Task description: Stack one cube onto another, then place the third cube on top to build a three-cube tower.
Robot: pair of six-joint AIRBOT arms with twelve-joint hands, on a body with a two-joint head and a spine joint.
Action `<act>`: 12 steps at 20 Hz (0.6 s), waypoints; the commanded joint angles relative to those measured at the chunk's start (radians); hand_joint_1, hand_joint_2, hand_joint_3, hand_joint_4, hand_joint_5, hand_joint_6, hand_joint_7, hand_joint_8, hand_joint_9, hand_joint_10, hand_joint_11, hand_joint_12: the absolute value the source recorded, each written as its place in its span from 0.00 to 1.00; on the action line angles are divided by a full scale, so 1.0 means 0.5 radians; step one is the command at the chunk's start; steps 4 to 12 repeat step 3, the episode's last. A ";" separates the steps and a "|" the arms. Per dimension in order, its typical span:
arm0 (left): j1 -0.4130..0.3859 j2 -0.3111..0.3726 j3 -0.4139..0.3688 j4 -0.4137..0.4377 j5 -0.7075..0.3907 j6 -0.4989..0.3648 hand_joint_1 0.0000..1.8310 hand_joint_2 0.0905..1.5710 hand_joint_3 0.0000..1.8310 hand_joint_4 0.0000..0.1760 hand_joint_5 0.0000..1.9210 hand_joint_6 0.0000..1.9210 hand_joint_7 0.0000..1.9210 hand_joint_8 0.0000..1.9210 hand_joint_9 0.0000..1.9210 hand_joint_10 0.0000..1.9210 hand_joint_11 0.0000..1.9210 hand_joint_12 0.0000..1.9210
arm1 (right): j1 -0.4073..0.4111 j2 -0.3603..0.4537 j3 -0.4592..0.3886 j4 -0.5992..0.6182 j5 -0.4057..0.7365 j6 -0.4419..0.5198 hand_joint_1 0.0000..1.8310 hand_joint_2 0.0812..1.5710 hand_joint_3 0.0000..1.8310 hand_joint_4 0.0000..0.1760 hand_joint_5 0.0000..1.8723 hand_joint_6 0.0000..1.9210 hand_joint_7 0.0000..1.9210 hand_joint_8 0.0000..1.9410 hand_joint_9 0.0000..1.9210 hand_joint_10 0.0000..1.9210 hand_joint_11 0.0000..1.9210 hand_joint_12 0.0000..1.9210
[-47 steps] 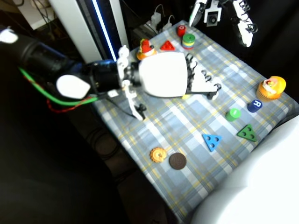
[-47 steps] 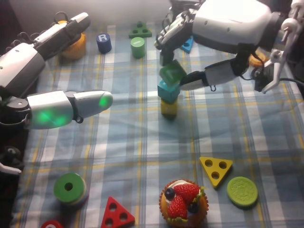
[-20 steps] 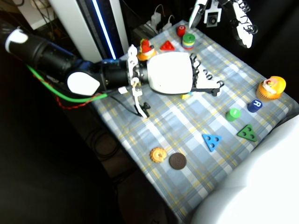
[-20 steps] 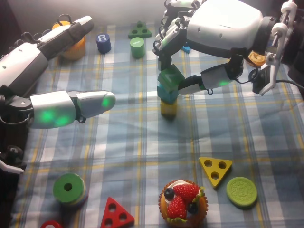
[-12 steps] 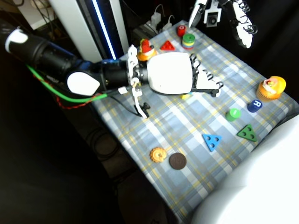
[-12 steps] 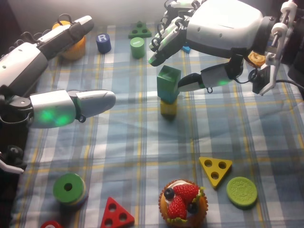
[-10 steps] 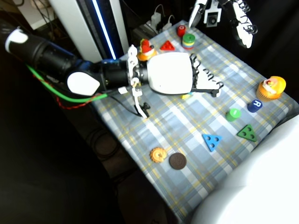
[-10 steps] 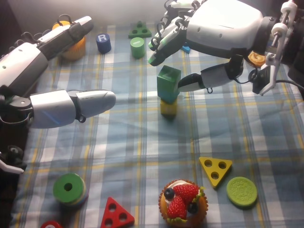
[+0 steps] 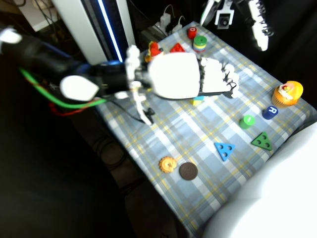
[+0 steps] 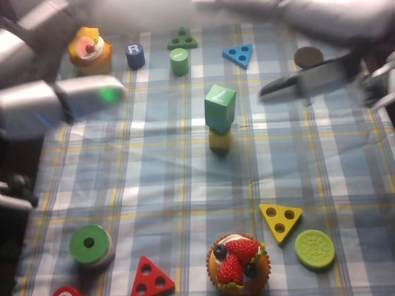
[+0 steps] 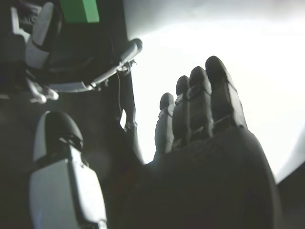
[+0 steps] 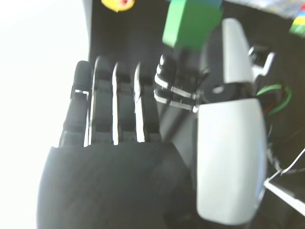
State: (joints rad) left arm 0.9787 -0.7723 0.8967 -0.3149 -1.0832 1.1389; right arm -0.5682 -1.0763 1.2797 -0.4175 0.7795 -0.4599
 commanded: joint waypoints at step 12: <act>0.079 0.043 0.038 0.101 -0.678 -0.440 0.37 0.46 0.00 1.00 0.00 0.00 0.06 0.00 0.05 0.00 0.00 0.05 | -0.182 0.239 -0.202 0.370 0.675 -0.186 0.39 0.55 0.00 0.79 0.00 0.00 0.00 0.00 0.00 0.00 0.00 0.00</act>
